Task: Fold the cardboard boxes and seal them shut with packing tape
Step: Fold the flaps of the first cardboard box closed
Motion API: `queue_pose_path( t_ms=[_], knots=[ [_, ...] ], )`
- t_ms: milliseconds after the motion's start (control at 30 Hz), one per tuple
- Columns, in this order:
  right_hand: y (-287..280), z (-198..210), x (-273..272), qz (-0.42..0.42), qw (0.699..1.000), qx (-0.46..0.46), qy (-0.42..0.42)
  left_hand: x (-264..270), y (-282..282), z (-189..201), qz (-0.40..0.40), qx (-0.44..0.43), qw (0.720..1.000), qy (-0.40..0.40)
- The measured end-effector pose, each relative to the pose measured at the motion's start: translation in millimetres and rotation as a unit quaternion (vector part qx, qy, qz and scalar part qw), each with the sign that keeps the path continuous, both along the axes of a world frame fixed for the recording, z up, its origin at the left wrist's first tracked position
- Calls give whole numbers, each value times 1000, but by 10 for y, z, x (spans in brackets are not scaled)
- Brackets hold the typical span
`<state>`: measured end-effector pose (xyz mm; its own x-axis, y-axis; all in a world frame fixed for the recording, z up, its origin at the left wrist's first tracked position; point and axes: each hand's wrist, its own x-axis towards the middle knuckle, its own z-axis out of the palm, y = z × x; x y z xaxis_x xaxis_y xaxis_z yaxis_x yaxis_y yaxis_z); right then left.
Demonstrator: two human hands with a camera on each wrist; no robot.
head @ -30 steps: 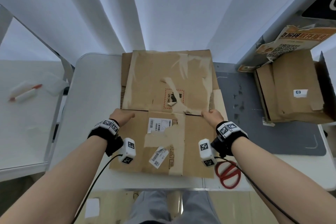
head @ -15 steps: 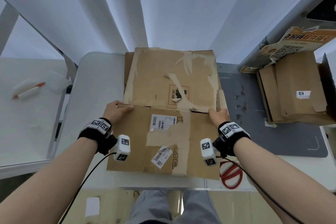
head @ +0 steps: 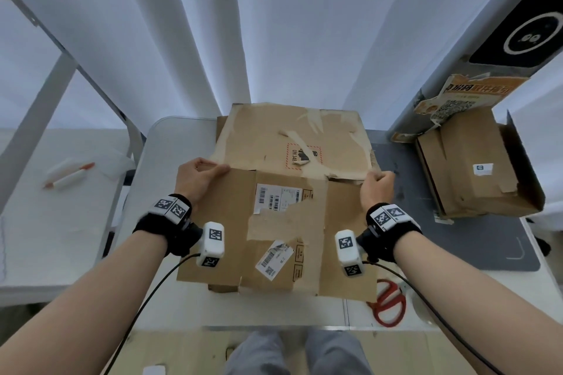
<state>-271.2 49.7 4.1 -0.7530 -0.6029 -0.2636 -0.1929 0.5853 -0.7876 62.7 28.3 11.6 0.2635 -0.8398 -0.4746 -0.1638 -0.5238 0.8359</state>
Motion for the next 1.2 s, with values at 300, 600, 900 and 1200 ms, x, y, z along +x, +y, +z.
queue_pose_path(
  t_ms=[300,600,900,1200],
  knots=[
    [-33,639,39,-30,994,-103,-23,-30,-214,489,100,33,994,-42],
    [-147,1128,-52,-26,978,-199,-59,-120,-215,1099,128,66,988,46],
    [-216,1292,-228,-67,963,-249,-76,-357,-277,1683,156,-52,985,-50],
    [-31,1188,-399,-126,950,-268,-101,-762,-247,2202,115,-175,968,-135]
  ],
)
